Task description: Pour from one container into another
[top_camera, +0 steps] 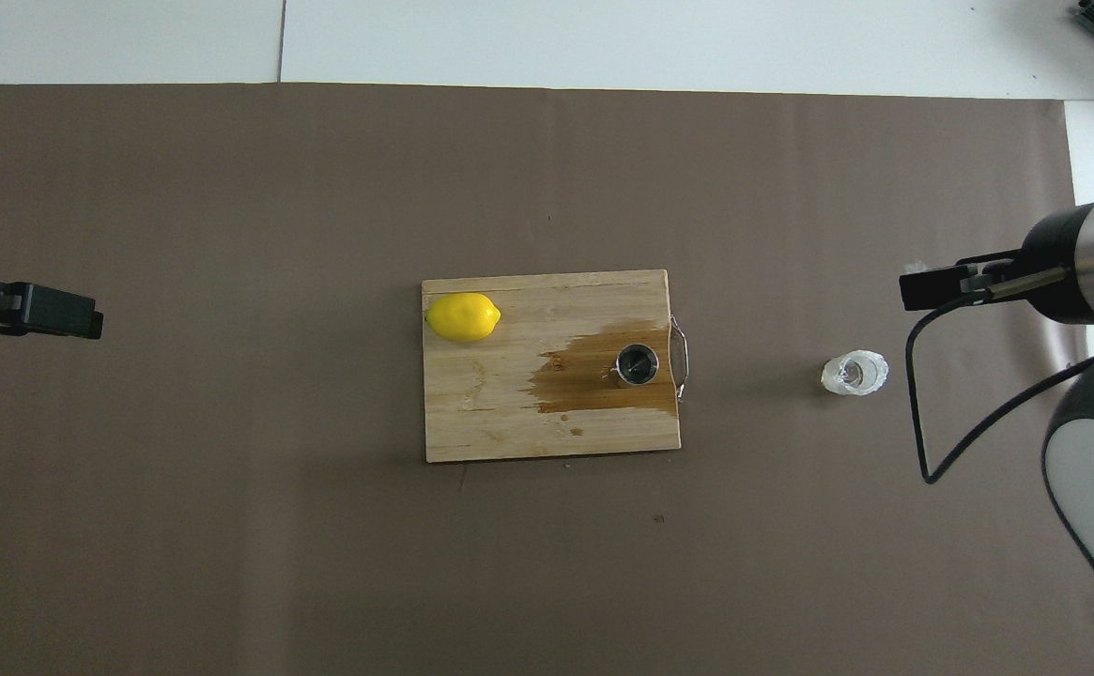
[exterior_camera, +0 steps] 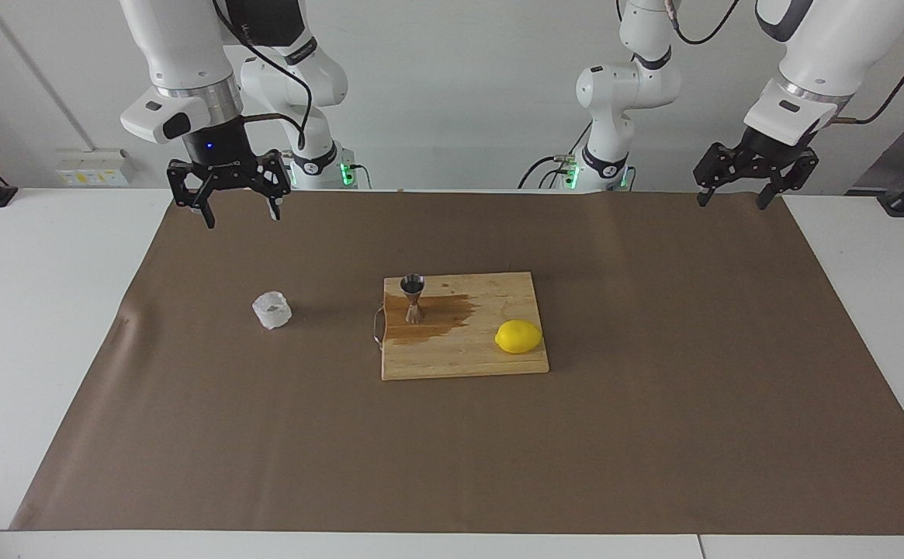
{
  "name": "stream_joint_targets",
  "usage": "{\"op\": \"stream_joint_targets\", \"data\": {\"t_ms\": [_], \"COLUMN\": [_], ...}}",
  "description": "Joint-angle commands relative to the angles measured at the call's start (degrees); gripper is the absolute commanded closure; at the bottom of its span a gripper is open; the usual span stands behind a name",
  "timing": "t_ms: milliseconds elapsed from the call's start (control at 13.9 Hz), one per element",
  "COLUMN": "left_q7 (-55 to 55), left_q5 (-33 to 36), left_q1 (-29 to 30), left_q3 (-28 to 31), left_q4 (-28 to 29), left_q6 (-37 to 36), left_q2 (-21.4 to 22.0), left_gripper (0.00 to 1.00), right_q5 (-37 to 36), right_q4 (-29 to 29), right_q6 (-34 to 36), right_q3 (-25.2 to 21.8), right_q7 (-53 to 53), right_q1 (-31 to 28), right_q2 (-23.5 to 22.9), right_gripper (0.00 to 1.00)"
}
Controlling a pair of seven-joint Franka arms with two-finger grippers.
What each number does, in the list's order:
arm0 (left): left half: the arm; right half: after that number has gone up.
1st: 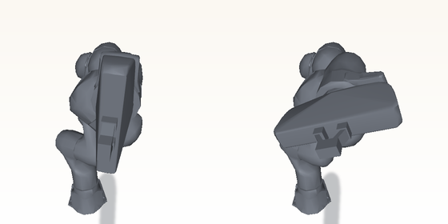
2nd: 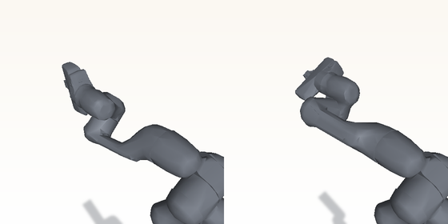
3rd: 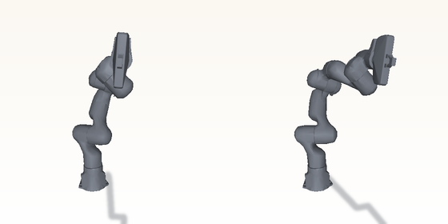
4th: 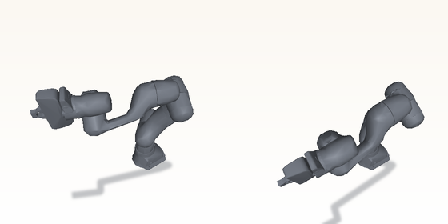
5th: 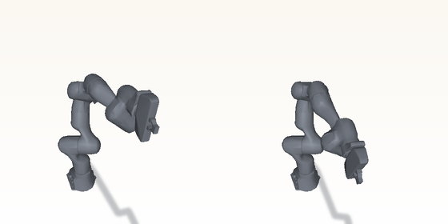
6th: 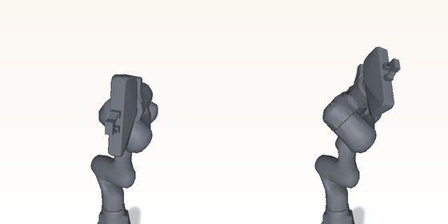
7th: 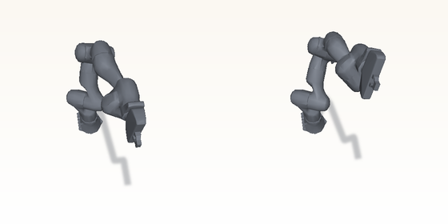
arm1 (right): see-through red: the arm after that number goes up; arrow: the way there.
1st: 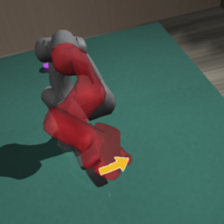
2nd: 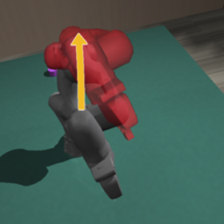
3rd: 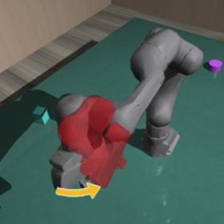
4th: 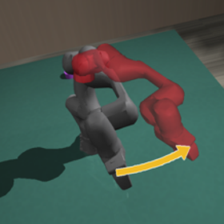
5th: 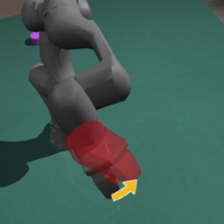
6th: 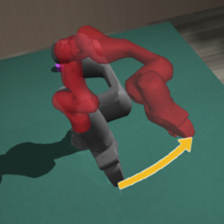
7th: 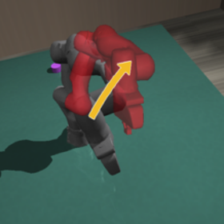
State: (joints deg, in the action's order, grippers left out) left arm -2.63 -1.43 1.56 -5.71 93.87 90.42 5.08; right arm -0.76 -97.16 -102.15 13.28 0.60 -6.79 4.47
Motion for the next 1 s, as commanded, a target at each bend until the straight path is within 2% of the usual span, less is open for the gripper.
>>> {"op": "stream_joint_targets", "data": {"t_ms": [0, 431, 502, 574, 646, 933], "left_q7": [0.3, 0.3, 0.3, 0.3, 0.3, 0.3], "left_q5": [-0.4, -0.4, -0.4, -0.4, -0.4, -0.4], "left_q1": [-0.3, -0.3, -0.3, -0.3, -0.3, -0.3], "left_q3": [0.4, 0.4, 0.4, 0.4, 0.4, 0.4], "left_q4": [1.1, 1.1, 1.1, 1.1, 1.1, 1.1], "left_q6": [0.6, 0.6, 0.6, 0.6, 0.6, 0.6], "left_q2": [1.0, 1.0, 1.0, 1.0, 1.0, 1.0], "left_gripper": [0.0, 0.0, 0.0, 0.0, 0.0, 0.0], "right_q5": [-0.4, -1.2, -1.0, -1.1, -1.2, -1.5], "right_q4": [1.0, 2.7, 3.0, 3.1, 3.3, 3.4], "right_q6": [1.5, 7.0, 7.8, 8.0, 8.5, 10.9], "right_q3": [2.1, 1.6, -0.4, -4.8, -7.3, -8.8], "right_q7": [-7.4, -7.5, -7.5, -7.7, -8.2, -12.0], "right_q1": [-0.2, 0.3, 2.6, 6.1, 8.2, 9.3], "right_q2": [-0.7, -0.8, -0.8, -0.6, -0.7, -0.9], "right_gripper": [0.0, 0.0, 0.0, 0.0, 0.0, 0.0]}}
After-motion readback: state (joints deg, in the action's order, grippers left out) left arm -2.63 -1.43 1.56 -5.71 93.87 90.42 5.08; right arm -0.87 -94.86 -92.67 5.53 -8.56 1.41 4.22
